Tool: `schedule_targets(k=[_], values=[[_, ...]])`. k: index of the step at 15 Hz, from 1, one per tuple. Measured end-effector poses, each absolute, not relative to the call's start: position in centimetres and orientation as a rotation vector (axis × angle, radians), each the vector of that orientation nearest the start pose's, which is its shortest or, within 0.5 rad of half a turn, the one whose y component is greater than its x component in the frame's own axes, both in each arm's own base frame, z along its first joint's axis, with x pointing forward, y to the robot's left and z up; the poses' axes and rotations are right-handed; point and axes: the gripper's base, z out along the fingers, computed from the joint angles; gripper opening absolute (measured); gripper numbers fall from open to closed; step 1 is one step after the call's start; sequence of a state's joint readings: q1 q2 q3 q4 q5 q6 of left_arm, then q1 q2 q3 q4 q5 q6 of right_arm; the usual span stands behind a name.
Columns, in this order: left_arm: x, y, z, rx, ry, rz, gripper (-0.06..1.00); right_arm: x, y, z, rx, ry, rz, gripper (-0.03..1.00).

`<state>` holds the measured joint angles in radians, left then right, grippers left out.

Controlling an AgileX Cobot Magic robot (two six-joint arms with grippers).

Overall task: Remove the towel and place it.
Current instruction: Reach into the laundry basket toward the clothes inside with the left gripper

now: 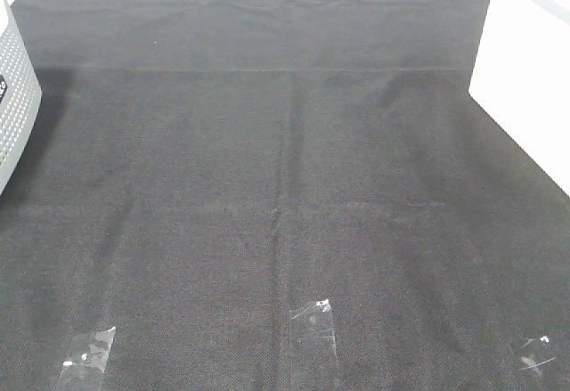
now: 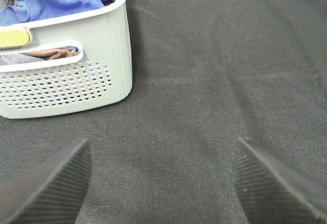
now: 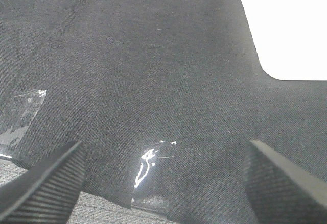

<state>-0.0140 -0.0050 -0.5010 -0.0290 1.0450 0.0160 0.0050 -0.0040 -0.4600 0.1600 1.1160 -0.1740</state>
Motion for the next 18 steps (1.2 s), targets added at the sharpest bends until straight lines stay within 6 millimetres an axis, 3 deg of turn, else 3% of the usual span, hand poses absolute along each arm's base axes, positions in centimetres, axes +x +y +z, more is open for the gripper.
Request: schedule_targets(k=[18], values=[[-0.52,-0.22,27.88,0.032,2.022,-0.033,0.72,-0.42,1.3,26.26,-0.199,2.116,0.095,0.81]])
